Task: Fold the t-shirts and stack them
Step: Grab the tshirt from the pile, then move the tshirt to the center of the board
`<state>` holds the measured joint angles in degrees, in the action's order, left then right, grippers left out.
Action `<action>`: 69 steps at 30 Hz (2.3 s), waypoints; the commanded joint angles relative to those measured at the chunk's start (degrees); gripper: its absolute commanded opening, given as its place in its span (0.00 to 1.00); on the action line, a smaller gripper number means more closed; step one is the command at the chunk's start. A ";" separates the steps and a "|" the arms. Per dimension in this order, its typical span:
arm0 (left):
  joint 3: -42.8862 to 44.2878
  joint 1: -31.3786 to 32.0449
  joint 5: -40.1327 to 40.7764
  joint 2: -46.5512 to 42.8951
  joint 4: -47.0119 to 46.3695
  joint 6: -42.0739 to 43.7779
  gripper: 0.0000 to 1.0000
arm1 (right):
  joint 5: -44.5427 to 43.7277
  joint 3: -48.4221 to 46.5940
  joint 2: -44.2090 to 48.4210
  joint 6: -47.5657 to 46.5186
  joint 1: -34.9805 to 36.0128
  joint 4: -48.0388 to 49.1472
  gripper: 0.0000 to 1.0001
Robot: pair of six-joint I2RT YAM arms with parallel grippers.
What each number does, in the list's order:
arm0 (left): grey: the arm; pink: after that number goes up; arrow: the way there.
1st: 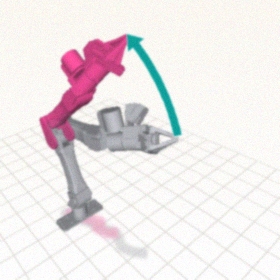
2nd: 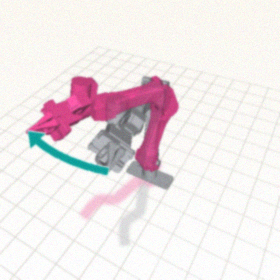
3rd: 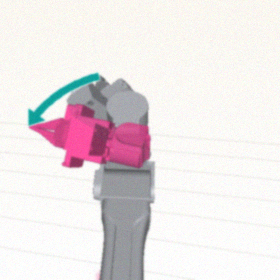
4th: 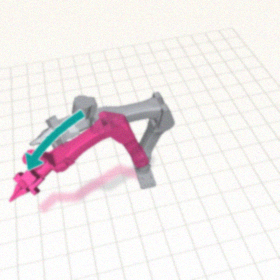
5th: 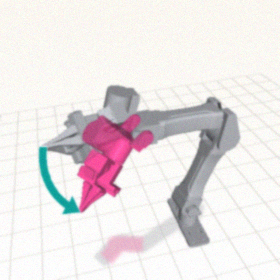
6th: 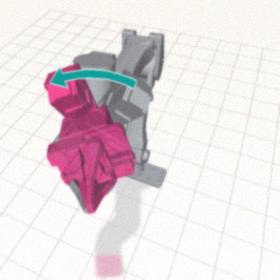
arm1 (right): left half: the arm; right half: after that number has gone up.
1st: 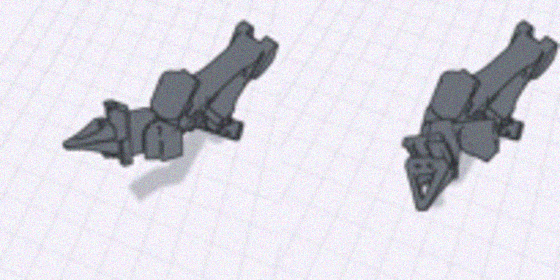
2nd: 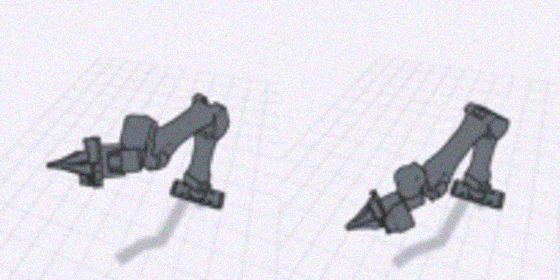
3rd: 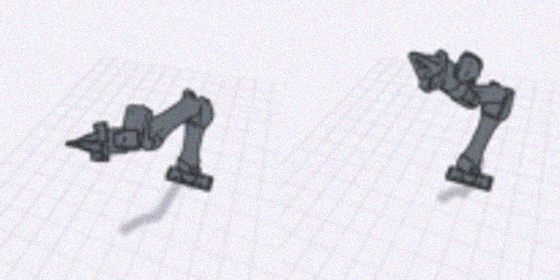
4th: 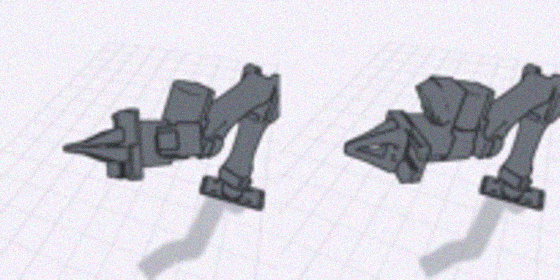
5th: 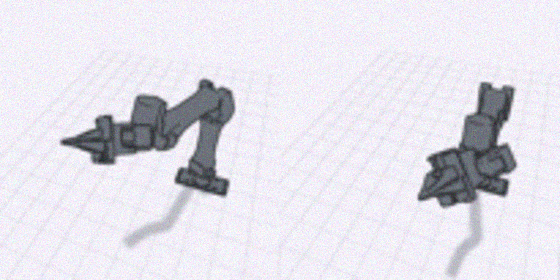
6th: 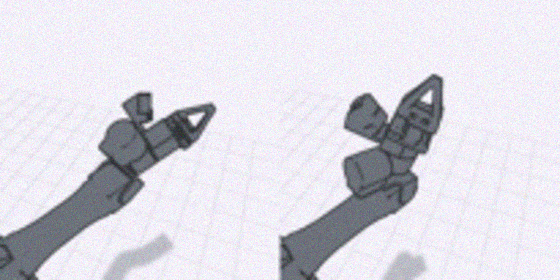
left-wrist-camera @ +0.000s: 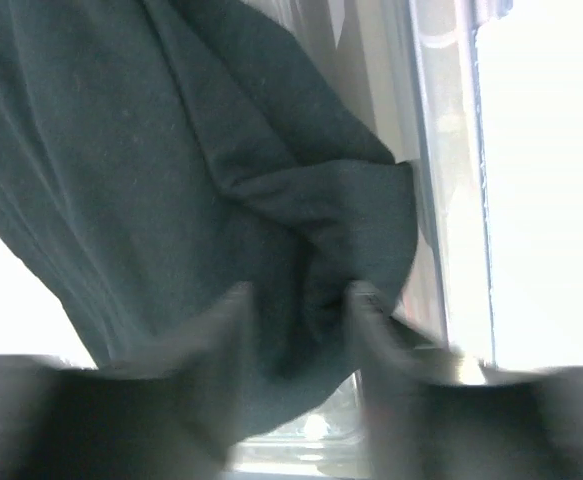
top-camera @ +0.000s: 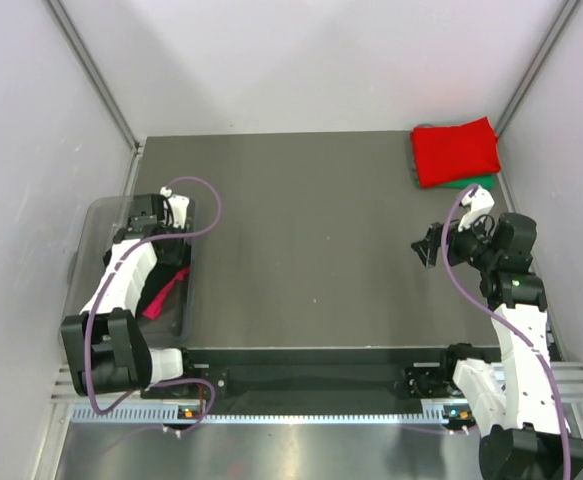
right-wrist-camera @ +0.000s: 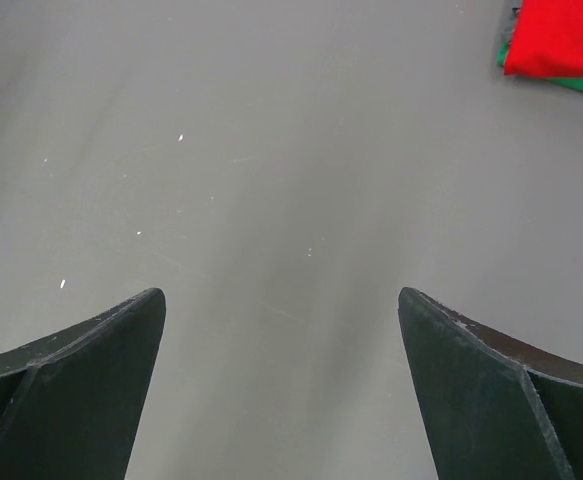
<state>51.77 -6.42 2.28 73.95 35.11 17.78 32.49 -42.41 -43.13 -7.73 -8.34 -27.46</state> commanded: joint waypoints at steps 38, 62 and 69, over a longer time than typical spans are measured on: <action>78.88 26.32 -20.93 10.69 30.98 -3.11 0.00 | -1.28 -4.08 -3.10 -5.54 -0.36 -0.22 1.00; 67.23 39.29 -5.99 34.42 12.35 -11.43 0.55 | 9.53 -8.65 3.59 -34.42 2.79 -18.58 0.90; 48.84 35.77 2.19 18.89 10.15 -11.54 0.64 | -5.84 -8.40 -4.93 -41.32 25.77 -16.25 0.85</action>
<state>108.57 29.52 -0.99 103.74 49.08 7.22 33.30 -49.91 -46.11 -43.33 8.93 -45.87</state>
